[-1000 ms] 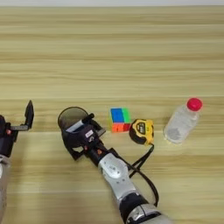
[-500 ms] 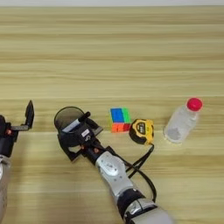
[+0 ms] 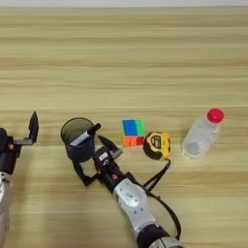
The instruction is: Move the objects on the table
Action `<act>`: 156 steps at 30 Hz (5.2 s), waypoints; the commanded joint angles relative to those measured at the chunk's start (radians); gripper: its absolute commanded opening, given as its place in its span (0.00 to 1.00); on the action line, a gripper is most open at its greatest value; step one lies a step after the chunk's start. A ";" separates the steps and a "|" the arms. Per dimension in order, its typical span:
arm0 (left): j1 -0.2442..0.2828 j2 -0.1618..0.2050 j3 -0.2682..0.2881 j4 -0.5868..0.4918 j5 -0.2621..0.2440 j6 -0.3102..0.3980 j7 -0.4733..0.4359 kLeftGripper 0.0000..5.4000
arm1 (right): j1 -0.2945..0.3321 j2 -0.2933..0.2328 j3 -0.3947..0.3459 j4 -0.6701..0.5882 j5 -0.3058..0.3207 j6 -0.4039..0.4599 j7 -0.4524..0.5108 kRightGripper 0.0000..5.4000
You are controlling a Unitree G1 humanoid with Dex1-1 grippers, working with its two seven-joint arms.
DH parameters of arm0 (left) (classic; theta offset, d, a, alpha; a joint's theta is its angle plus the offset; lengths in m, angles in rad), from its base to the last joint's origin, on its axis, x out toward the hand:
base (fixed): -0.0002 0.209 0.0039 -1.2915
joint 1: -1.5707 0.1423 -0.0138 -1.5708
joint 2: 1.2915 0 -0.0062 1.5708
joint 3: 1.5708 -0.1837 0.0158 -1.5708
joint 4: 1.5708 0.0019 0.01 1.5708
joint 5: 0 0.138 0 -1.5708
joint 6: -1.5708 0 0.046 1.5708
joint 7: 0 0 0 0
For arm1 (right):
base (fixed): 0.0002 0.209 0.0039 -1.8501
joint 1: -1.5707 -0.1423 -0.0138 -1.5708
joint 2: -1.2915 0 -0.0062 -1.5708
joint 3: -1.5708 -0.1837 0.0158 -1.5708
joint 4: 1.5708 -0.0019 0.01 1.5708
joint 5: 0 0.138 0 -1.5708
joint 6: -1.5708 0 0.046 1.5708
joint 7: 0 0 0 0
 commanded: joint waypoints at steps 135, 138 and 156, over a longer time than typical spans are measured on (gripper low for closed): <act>-0.035 0.034 -0.262 0.295 0.061 -0.023 -0.327 1.00 | 0.153 -0.064 -0.184 -0.472 0.125 0.118 -0.146 0.99; -0.045 0.031 -0.262 0.306 0.063 -0.024 -0.326 1.00 | 0.154 -0.065 -0.184 -0.470 0.125 0.116 -0.147 0.99; -0.160 0.018 -0.221 0.503 0.068 -0.066 -0.295 1.00 | 0.161 -0.062 -0.175 -0.474 0.121 0.112 -0.159 0.99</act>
